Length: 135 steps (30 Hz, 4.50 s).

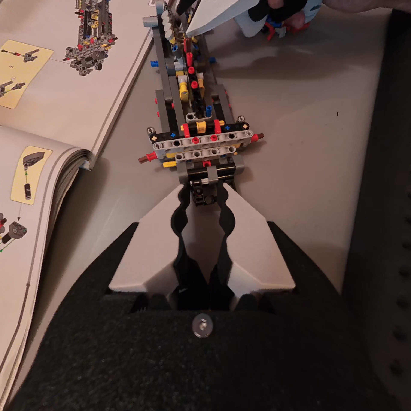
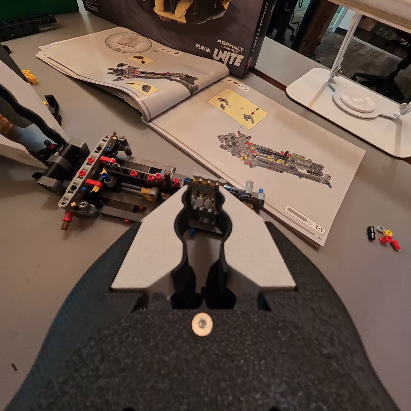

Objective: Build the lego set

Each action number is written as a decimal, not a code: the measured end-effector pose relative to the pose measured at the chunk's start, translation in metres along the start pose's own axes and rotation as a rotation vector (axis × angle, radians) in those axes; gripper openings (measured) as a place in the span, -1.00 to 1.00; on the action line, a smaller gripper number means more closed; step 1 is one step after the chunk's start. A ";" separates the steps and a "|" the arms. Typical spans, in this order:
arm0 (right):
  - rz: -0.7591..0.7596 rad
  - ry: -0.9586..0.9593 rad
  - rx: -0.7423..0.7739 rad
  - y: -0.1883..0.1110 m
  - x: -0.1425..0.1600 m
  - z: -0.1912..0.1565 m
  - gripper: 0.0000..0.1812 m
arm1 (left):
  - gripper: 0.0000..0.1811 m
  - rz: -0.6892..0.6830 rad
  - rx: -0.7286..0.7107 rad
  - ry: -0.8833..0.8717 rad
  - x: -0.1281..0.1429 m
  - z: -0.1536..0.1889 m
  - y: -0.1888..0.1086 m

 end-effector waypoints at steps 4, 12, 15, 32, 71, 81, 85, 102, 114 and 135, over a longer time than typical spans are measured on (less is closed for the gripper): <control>-0.008 0.001 -0.007 0.001 0.000 -0.002 -0.79 | -0.76 -0.002 0.005 0.014 -0.001 0.005 0.002; 0.134 -0.044 -0.169 -0.013 -0.022 -0.029 -0.86 | -0.77 -0.008 0.005 0.040 -0.003 0.012 0.005; 0.171 -0.018 -0.465 -0.020 -0.034 -0.076 -0.88 | -0.77 -0.005 -0.008 0.042 -0.004 0.011 0.005; -0.096 -0.359 -0.140 0.009 -0.007 -0.129 -0.82 | -0.76 0.018 -0.085 0.078 -0.007 0.012 0.009; -0.088 -0.183 -0.146 0.011 -0.015 -0.130 -0.89 | -0.75 0.080 0.116 -0.179 -0.004 0.005 0.001; -0.116 -0.103 -0.095 0.012 -0.017 -0.128 -0.92 | -0.84 0.061 0.084 -0.105 -0.001 0.005 0.000; -0.144 -0.071 -0.058 0.005 -0.014 -0.130 -0.88 | -0.93 0.065 0.039 -0.106 -0.004 0.004 -0.001; -0.160 -0.016 -0.054 0.002 -0.006 -0.131 -0.94 | -0.92 0.062 0.068 -0.057 -0.003 0.020 0.005; -0.138 0.008 -0.083 0.004 -0.006 -0.131 -0.93 | -0.92 0.052 0.108 -0.077 -0.003 0.020 0.003; -0.123 0.030 -0.110 0.004 -0.006 -0.131 -0.93 | -0.74 0.088 0.165 -0.096 -0.004 0.017 -0.003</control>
Point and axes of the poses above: each gripper's, where its closed fingertips meet, y out along the fingers, x out of its underside, z = x × y across the jaws, the point moved 6 cm from there along -y, back along the fingers, and after that the axes turned 2 degrees about -y, right-handed, at the moved point
